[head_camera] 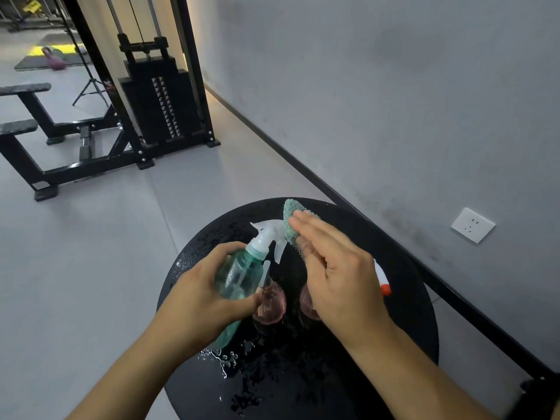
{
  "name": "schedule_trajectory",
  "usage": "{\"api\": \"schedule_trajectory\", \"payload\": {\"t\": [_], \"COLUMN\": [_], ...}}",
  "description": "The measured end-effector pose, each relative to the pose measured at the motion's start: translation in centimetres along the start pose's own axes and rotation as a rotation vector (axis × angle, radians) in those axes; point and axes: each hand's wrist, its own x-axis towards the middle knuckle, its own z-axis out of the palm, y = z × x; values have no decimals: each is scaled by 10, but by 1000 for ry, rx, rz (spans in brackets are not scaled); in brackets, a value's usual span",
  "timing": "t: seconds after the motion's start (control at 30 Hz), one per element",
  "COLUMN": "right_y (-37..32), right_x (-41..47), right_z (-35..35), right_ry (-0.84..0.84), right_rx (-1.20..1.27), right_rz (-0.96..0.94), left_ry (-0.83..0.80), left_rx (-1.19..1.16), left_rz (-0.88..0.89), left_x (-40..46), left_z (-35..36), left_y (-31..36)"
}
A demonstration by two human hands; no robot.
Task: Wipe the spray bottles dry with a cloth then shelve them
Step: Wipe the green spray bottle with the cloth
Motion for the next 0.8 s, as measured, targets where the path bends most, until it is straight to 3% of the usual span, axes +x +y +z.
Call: {"api": "schedule_trajectory", "payload": {"t": [0.23, 0.43, 0.63, 0.8], "right_y": [-7, -16, -6, -9], "right_x": [-4, -10, -6, -9], "right_z": [2, 6, 3, 5], "right_ry": [-103, -189, -83, -126], "right_rx": [-44, -42, -51, -37], "right_rz": [-42, -187, -89, -165], "left_ry": [46, 87, 121, 111], "left_rx": [80, 156, 170, 196], "left_rz": [112, 152, 146, 164], "left_x": [-3, -8, -5, -3], "left_z": [0, 2, 2, 6], "left_y": [-2, -5, -10, -14]}}
